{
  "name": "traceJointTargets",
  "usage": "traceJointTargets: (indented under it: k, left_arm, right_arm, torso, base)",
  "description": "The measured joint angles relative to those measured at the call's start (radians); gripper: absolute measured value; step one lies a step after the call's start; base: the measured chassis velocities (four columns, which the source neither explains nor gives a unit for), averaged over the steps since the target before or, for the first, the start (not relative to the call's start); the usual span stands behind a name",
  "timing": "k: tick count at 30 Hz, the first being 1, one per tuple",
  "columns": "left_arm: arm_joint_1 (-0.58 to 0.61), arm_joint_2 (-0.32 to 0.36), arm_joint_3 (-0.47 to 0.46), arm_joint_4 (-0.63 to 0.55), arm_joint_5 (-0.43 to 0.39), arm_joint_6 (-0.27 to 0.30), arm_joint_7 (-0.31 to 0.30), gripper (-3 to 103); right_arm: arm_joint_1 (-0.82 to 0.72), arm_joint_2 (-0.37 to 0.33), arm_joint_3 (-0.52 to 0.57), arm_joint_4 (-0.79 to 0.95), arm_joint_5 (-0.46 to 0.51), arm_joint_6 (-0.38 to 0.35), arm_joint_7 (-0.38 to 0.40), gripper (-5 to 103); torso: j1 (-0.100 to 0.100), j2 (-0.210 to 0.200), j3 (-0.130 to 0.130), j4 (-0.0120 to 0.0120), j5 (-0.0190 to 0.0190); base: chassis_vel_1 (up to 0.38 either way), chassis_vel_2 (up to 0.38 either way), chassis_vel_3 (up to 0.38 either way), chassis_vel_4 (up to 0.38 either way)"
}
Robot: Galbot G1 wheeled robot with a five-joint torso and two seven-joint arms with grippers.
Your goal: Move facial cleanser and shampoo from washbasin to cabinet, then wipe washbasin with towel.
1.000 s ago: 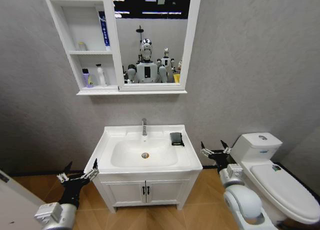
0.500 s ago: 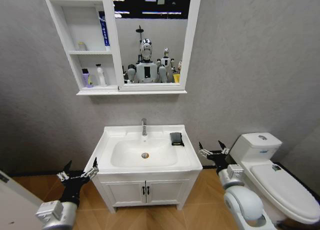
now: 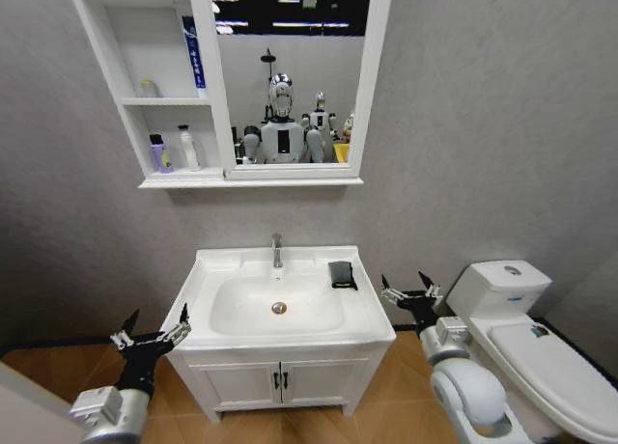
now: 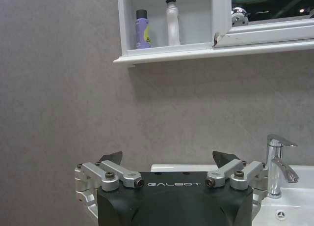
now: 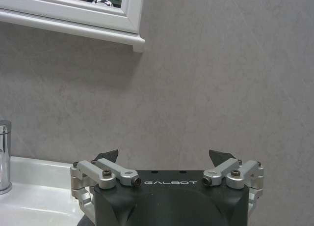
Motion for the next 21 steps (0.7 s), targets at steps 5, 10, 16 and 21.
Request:
traceJointTargets:
  k: [5, 10, 16, 21]
  left_arm:
    - [0.000, 0.000, 0.000, 0.000, 0.000, 0.000, 0.000, 100]
    - [0.000, 0.001, 0.000, 0.001, -0.001, 0.001, -0.001, 100]
    - [0.000, 0.001, 0.000, 0.001, -0.001, 0.001, 0.000, 100]
    - [0.000, 0.001, 0.000, 0.001, -0.001, 0.001, 0.000, 100]
  right_arm:
    - [0.015, -0.007, -0.020, -0.012, 0.001, -0.005, -0.002, 100]
    - [0.123, -0.047, -0.102, -0.098, 0.111, -0.129, 0.107, 100]
    - [0.308, -0.056, -0.182, -0.250, 0.194, -0.217, 0.192, 100]
    - [0.486, -0.035, -0.271, -0.393, 0.283, -0.300, 0.257, 100]
  torso:
    - [0.000, 0.000, 0.000, -0.0001, -0.0002]
    - [-0.001, 0.000, 0.000, -0.0002, -0.0001]
    - [-0.001, 0.000, 0.000, -0.0001, -0.0001]
    - [-0.001, 0.000, 0.000, 0.0000, 0.0000]
  base:
    - [-0.055, 0.064, 0.062, -0.064]
    - [0.000, 0.000, 0.000, 0.000]
    - [0.000, 0.000, 0.000, 0.000]
    - [0.000, 0.000, 0.000, 0.000]
